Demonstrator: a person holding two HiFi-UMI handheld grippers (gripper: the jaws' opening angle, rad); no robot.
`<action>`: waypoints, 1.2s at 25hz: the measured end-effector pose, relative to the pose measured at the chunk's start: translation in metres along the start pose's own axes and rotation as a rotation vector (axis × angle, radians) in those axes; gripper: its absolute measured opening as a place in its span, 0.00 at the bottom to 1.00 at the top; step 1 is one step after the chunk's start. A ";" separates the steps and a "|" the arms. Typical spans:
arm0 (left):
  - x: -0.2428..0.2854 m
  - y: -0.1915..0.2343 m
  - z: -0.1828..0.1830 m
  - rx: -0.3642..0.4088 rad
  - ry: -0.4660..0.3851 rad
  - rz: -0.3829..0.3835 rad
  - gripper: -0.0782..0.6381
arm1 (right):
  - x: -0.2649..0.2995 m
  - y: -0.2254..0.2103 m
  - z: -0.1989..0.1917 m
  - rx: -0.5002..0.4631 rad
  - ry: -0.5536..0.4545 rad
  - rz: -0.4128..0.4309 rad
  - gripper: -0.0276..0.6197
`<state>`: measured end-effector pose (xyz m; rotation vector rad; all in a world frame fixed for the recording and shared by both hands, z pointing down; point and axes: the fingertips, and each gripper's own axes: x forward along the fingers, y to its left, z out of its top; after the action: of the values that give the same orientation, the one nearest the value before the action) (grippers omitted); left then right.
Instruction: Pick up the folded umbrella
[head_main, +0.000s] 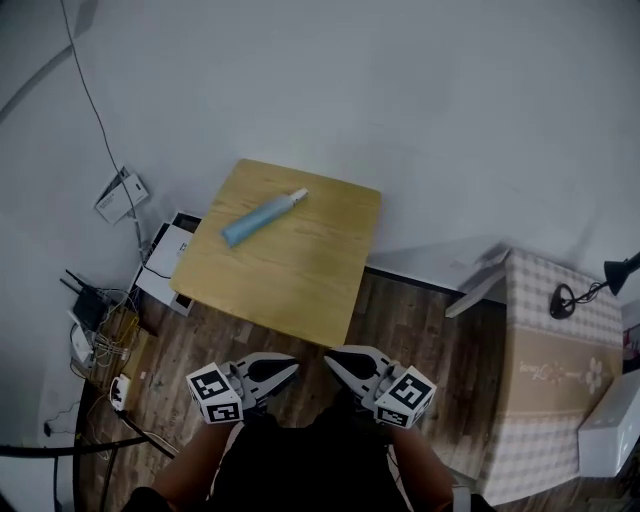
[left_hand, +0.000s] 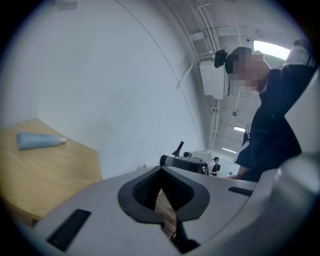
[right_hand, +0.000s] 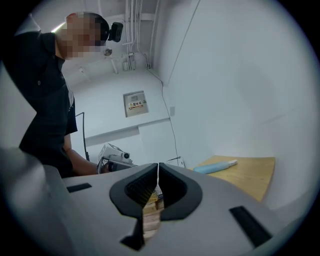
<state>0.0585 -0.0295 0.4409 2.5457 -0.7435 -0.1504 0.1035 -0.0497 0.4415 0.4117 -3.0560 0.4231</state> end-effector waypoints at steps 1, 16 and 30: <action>0.009 0.000 0.006 0.004 -0.013 0.018 0.12 | -0.004 -0.006 0.008 -0.004 -0.006 0.025 0.08; 0.046 0.023 0.024 0.018 -0.069 0.256 0.12 | -0.021 -0.062 0.019 0.064 0.000 0.228 0.08; 0.035 0.144 0.077 0.092 -0.041 0.236 0.12 | 0.069 -0.133 0.031 0.032 0.130 0.168 0.08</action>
<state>0.0012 -0.1860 0.4433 2.5222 -1.0821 -0.0923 0.0723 -0.1996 0.4509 0.1228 -2.9703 0.4854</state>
